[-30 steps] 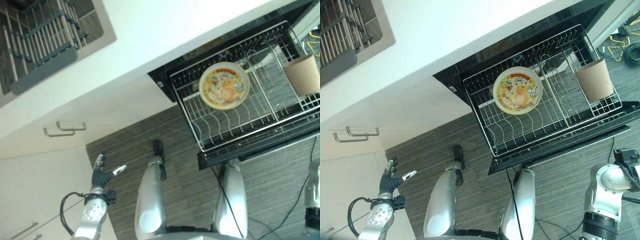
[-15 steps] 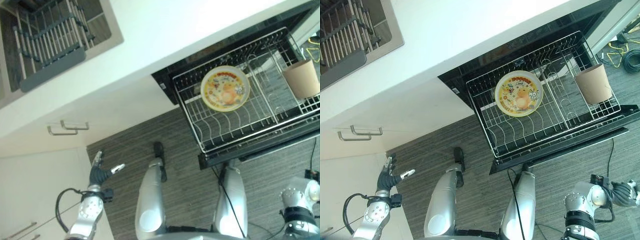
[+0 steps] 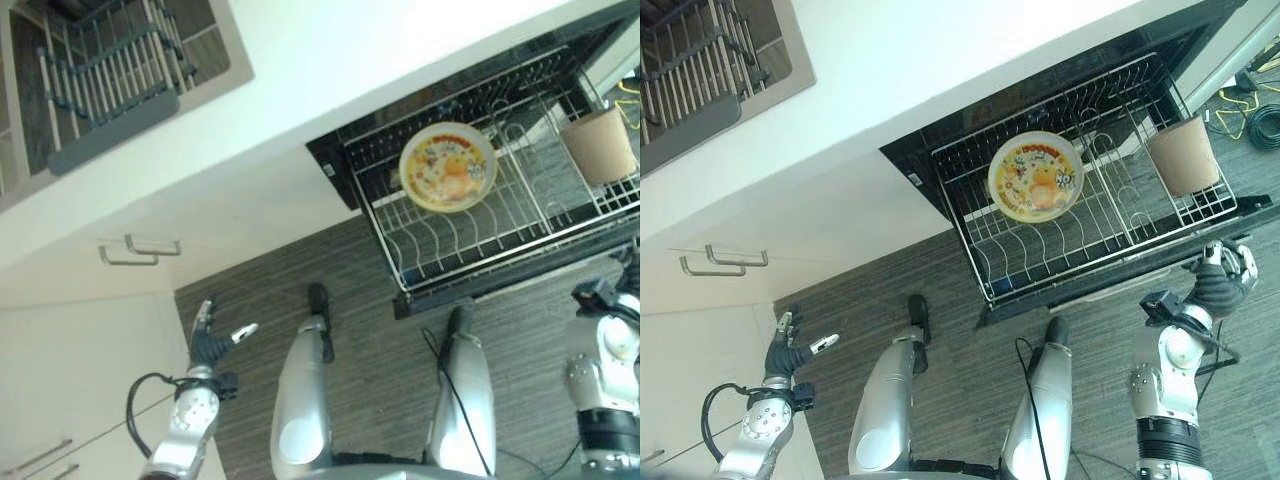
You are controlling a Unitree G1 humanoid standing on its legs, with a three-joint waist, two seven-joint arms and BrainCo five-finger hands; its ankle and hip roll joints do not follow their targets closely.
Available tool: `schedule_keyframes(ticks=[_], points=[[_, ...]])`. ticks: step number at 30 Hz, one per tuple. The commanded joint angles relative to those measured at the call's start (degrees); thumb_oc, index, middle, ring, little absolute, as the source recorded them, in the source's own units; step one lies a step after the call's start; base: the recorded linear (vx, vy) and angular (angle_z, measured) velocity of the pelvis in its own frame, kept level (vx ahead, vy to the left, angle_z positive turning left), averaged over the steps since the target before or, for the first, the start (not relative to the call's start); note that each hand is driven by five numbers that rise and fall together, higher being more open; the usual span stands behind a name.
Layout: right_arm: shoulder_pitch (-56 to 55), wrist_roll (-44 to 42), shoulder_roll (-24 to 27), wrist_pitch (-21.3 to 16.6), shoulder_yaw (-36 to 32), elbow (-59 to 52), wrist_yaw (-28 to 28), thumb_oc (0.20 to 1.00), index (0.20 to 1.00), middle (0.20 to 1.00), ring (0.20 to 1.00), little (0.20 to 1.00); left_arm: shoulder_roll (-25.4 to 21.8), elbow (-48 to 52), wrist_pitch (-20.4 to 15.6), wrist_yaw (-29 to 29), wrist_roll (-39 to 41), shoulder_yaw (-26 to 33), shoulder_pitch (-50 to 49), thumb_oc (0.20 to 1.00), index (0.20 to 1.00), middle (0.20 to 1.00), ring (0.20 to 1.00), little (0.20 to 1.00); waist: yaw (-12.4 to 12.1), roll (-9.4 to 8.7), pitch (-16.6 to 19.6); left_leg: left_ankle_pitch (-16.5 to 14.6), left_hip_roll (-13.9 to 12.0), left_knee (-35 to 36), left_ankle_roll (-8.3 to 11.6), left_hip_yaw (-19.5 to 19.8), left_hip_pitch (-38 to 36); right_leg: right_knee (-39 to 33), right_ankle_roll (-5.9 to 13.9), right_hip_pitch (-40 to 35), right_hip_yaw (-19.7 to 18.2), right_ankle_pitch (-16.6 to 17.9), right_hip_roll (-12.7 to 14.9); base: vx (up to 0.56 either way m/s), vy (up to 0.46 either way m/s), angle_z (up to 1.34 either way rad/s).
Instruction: Place the dishes in the dishwasher.
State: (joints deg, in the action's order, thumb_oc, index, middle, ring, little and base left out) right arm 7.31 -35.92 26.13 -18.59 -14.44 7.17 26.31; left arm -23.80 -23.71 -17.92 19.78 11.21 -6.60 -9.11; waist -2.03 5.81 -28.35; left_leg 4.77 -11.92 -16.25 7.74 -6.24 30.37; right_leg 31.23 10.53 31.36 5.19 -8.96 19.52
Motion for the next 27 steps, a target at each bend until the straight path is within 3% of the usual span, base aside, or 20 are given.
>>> schedule_keyframes(ticks=[1,12,13,18,20,21,22,25,27], points=[[6.8,3.1,3.2,1.2,-1.1,-3.2,-8.1,0.200,0.200,0.200,0.200,0.200,-4.3,-1.5,-0.7,-1.0,0.9,1.4,-1.7,1.000,1.000,1.000,1.000,1.000,-2.6,-2.33,3.7,-9.8,-0.6,-6.7,-0.62,3.8,-1.4,-4.5,-0.62,-2.1,3.5,3.3,0.8,0.05,-0.026,0.09],[19.5,5.8,11.8,10.6,2.5,3.2,-18.0,0.200,0.200,0.200,0.200,0.200,-6.0,-1.6,2.8,-3.6,0.3,0.1,-2.4,1.000,1.000,1.000,1.000,1.000,-6.4,-1.01,4.4,-9.6,-0.6,-8.4,-0.30,5.3,-2.0,1.7,-1.77,-2.0,5.2,0.2,2.4,0.04,-0.042,0.14],[24.6,6.4,14.9,12.4,4.3,7.3,-18.8,0.200,0.200,0.200,0.200,0.200,-6.8,-1.0,3.6,-4.4,0.6,-0.2,-2.6,1.000,1.000,1.000,1.000,1.000,-7.7,-0.32,4.7,-9.1,-0.2,-7.8,-0.32,5.5,-2.5,2.7,-2.13,-2.2,5.7,-0.4,2.6,0.03,-0.045,0.22],[35.2,9.4,19.7,13.4,9.1,17.8,-19.6,0.200,0.200,0.200,0.200,0.200,-8.0,-1.1,4.7,-5.8,1.5,-0.6,-3.4,1.000,1.000,1.000,1.000,1.000,-10.2,1.40,5.2,-8.4,0.4,-7.4,-0.29,6.0,-3.3,5.6,-2.88,-2.6,6.7,-2.2,3.7,0.05,-0.018,0.14],[40.8,8.9,22.2,10.7,12.3,23.9,-15.4,0.200,0.200,0.200,0.200,0.200,-7.3,-1.8,4.4,-7.1,1.6,-1.0,-5.2,1.000,1.000,1.000,1.000,1.000,-11.6,2.89,5.7,-7.5,1.1,-6.1,-0.52,6.0,-4.4,7.4,-3.46,-2.8,7.1,-3.6,4.3,0.12,0.074,0.32],[39.6,7.2,21.5,8.2,9.7,23.1,-12.2,0.200,0.200,0.200,0.200,0.200,-6.0,-2.8,3.3,-7.5,1.2,-1.3,-6.7,1.000,1.000,1.000,1.000,1.000,-11.6,3.56,5.9,-7.0,1.3,-5.1,-0.42,6.3,-5.1,7.8,-3.54,-3.4,7.2,-4.1,4.3,0.16,0.222,0.27],[36.2,12.1,20.8,6.4,7.2,17.2,-9.9,0.200,0.200,0.200,0.200,0.200,-4.2,-3.3,2.0,-8.0,-0.4,-2.0,-7.8,1.000,1.000,1.000,1.000,1.000,-11.1,4.45,5.9,-6.1,1.7,-2.5,-0.70,5.9,-6.9,6.6,-3.31,-4.4,7.1,-3.9,4.0,0.12,0.294,0.12],[29.7,15.9,18.9,6.9,2.4,2.9,-3.5,0.200,0.200,0.200,0.200,0.200,-2.6,-4.3,0.9,-8.5,0.8,-1.4,-8.2,1.000,1.000,1.000,1.000,1.000,-9.1,4.84,5.2,-5.5,1.8,-0.3,-0.76,4.8,-8.0,4.8,-2.52,-4.5,6.5,-3.0,4.1,0.01,0.180,-0.10],[23.9,17.5,16.6,7.1,0.0,-5.2,0.9,0.200,0.200,0.200,0.200,0.200,-2.5,0.1,5.5,-6.7,2.3,-1.8,-8.0,1.000,1.000,1.000,1.000,1.000,-7.4,4.46,5.0,-5.7,1.9,-0.3,-1.17,4.2,-8.0,3.8,-1.98,-4.1,5.2,-2.2,3.6,0.03,0.156,-0.08]])
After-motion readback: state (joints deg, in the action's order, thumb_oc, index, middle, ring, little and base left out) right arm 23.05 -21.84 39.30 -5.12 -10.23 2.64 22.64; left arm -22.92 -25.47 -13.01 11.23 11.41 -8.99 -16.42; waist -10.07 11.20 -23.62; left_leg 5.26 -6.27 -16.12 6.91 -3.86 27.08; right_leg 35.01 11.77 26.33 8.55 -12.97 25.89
